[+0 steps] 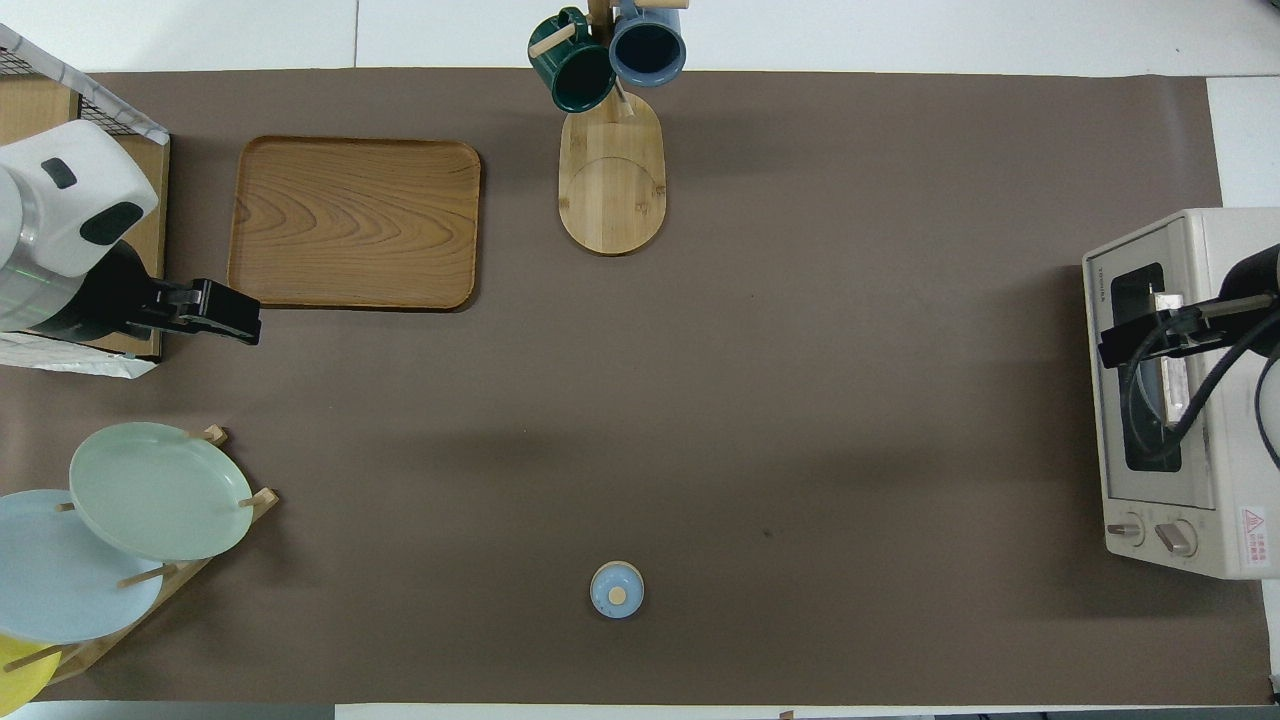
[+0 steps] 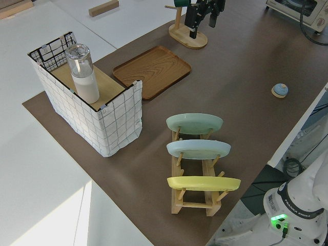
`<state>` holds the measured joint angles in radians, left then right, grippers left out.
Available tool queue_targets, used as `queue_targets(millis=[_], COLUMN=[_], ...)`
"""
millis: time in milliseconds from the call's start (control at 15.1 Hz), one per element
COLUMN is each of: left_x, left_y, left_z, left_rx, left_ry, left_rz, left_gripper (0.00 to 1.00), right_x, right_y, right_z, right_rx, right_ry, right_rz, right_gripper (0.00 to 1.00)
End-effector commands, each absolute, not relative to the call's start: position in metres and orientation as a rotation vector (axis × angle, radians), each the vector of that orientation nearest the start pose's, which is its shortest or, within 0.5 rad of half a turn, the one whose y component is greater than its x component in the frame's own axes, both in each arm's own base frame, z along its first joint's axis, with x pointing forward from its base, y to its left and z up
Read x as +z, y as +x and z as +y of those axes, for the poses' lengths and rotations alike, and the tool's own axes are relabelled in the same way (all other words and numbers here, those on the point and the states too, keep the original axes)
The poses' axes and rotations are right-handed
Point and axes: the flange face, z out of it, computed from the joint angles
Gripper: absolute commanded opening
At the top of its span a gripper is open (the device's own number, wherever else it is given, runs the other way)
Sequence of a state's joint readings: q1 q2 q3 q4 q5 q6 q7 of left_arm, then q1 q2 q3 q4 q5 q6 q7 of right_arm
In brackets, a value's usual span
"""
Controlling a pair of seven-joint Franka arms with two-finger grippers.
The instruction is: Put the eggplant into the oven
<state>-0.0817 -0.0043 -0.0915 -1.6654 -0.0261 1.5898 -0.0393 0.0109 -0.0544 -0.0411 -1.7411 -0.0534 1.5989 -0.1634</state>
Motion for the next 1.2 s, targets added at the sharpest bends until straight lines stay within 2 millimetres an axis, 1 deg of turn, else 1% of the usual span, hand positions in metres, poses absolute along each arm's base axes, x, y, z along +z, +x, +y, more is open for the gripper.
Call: queue_targets(millis=[0,133,332,531,598,731,996,1129], left_x=[0.59,0.59,0.59,0.59,0.591,0.59,0.591,0.59], left_y=[0.538,0.538,0.538,0.538,0.538,0.538,0.538,0.538], left_z=[-0.094,-0.094,-0.094,-0.094,-0.094,-0.094,-0.094,-0.094], left_rx=[0.117,0.117,0.117,0.117,0.115,0.117,0.115,0.117], left_ry=[-3.137,-3.137,-3.137,-3.137,-3.137,-3.137,-3.137,-3.137], left_rz=[0.214,0.216,0.216,0.216,0.216,0.216,0.216,0.216], left_gripper=[1.0,1.0,1.0,1.0,1.0,1.0,1.0,1.0], right_x=[0.576,0.578,0.578,0.579,0.58,0.59,0.596,0.596], right_y=[0.541,0.54,0.54,0.54,0.541,0.544,0.541,0.542], right_z=[-0.023,-0.026,-0.024,-0.032,-0.032,-0.032,-0.02,-0.022], right_rx=[0.15,0.147,0.149,0.144,0.126,0.089,0.086,0.077], right_ry=[-3.184,-3.179,-3.183,-3.176,-3.172,-3.174,-3.175,-3.174], right_rz=[-0.19,-0.179,-0.182,-0.159,-0.156,-0.158,-0.189,-0.189], right_gripper=[1.0,1.0,1.0,1.0,1.0,1.0,1.0,1.0])
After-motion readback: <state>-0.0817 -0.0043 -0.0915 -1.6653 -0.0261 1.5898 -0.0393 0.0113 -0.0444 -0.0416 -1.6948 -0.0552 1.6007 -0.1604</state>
